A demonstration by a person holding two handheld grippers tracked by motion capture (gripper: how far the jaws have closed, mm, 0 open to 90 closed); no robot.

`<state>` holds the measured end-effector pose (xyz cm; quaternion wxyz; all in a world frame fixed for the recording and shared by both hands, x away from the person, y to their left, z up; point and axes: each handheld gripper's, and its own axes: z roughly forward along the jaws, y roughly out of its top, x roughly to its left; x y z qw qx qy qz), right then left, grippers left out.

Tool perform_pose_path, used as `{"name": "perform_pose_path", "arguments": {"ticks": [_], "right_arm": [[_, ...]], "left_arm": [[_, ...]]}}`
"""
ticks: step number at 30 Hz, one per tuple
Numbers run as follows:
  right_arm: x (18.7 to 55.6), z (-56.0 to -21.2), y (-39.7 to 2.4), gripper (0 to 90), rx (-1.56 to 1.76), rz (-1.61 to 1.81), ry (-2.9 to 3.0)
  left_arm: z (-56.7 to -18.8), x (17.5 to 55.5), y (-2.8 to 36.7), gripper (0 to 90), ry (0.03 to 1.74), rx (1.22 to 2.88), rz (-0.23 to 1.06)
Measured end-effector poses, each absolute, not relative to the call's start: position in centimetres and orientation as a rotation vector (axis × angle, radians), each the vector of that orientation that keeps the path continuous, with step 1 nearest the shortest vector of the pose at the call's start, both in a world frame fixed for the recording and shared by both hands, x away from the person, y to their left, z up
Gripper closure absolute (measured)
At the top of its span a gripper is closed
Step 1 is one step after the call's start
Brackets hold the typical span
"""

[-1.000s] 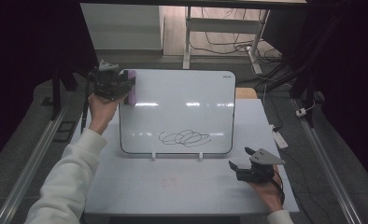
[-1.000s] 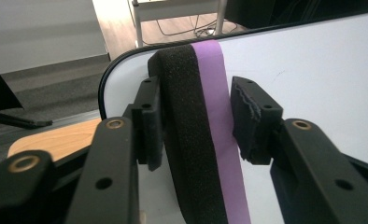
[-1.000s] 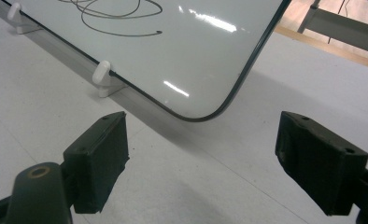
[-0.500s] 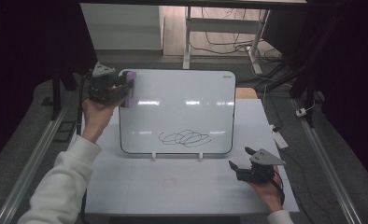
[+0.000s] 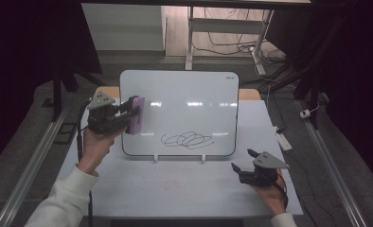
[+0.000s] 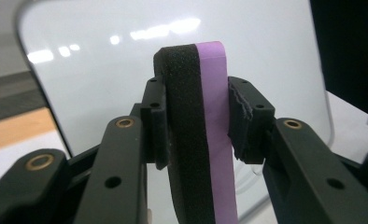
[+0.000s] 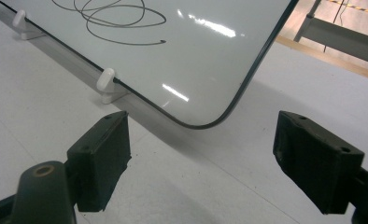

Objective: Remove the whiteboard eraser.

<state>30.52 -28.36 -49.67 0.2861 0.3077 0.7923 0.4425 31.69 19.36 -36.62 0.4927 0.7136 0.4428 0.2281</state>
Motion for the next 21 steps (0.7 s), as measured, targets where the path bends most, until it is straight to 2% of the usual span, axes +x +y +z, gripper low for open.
{"name": "perform_pose_path", "arguments": {"ticks": [10, 21], "right_arm": [[30.2, -49.8, -28.0, 21.0, 0.798, 1.189, 2.106], [30.0, -49.5, -27.1, 21.4, 0.797, 1.221, 2.118]], "left_arm": [[-39.5, 30.3, 19.1, 61.2, 1.027, 1.709, 0.447], [-41.8, 29.6, 17.1, 61.2, 0.982, 1.741, 0.393]]}}
